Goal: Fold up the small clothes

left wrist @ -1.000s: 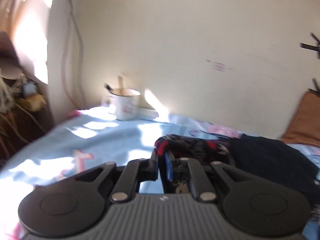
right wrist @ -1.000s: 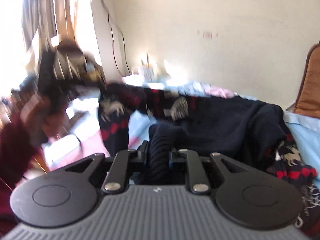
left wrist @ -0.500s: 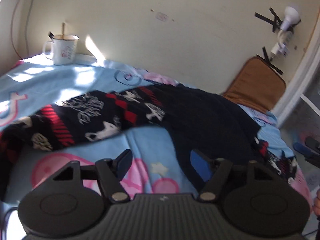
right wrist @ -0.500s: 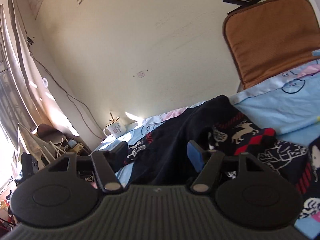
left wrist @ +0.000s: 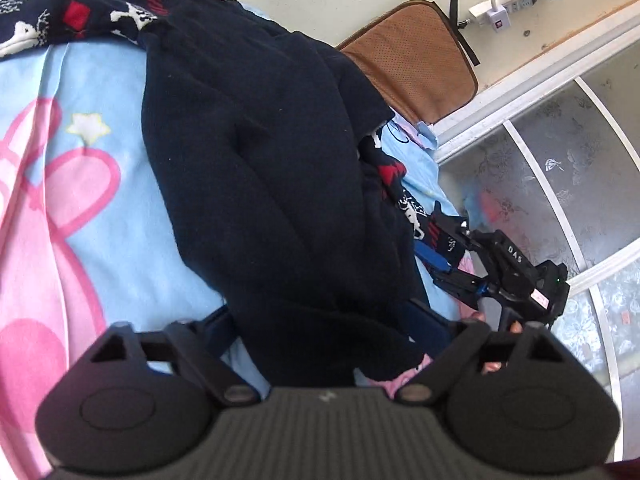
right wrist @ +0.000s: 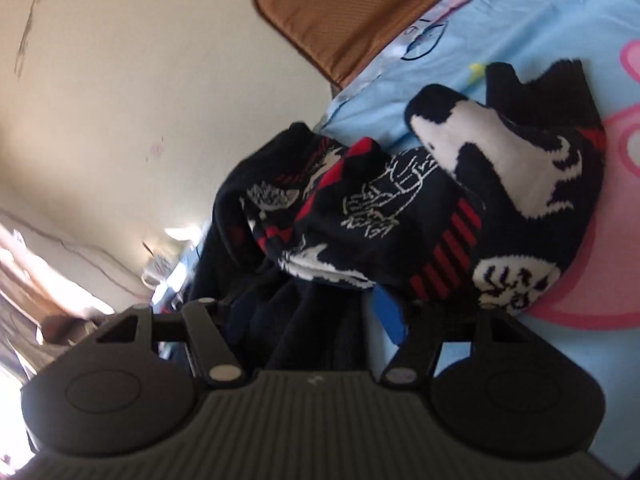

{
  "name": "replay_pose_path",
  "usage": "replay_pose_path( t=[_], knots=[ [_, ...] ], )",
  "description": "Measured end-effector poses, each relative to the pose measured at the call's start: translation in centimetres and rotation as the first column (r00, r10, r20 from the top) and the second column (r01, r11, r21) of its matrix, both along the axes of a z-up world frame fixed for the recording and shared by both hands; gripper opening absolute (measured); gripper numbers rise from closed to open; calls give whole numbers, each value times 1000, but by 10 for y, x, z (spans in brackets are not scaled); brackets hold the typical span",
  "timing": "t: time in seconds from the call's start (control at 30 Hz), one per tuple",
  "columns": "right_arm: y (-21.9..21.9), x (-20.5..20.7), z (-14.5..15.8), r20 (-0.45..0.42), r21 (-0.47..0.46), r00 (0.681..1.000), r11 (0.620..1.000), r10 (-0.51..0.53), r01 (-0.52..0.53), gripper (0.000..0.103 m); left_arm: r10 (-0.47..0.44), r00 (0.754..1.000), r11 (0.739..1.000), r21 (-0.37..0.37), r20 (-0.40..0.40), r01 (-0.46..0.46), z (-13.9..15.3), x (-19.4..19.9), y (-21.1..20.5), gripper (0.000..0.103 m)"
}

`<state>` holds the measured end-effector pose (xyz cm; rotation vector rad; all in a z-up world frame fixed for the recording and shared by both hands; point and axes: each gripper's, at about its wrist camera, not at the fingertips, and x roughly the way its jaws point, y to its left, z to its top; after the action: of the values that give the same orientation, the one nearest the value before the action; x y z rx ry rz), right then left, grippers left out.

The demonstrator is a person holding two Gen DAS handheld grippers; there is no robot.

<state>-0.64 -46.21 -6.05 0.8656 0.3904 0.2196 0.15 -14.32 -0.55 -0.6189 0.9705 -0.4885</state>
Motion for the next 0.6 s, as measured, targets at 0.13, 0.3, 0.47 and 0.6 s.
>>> replay_pose_path(
  t=[0.13, 0.3, 0.47, 0.6],
  knots=[
    [-12, 4, 9, 18, 2, 993, 993, -117, 117, 50, 35, 999, 999, 17, -39, -34, 1, 2, 13, 18],
    [-12, 2, 42, 81, -301, 944, 895, -319, 328, 12, 167, 980, 983, 63, 104, -174, 52, -34, 73, 15],
    [9, -11, 45, 85, -259, 996, 964, -30, 51, 41, 316, 929, 934, 109, 190, -340, 79, -81, 127, 10],
    [60, -14, 33, 24, -364, 985, 919, 171, -151, 55, 357, 928, 921, 124, 111, -369, 55, -81, 135, 36]
  ],
)
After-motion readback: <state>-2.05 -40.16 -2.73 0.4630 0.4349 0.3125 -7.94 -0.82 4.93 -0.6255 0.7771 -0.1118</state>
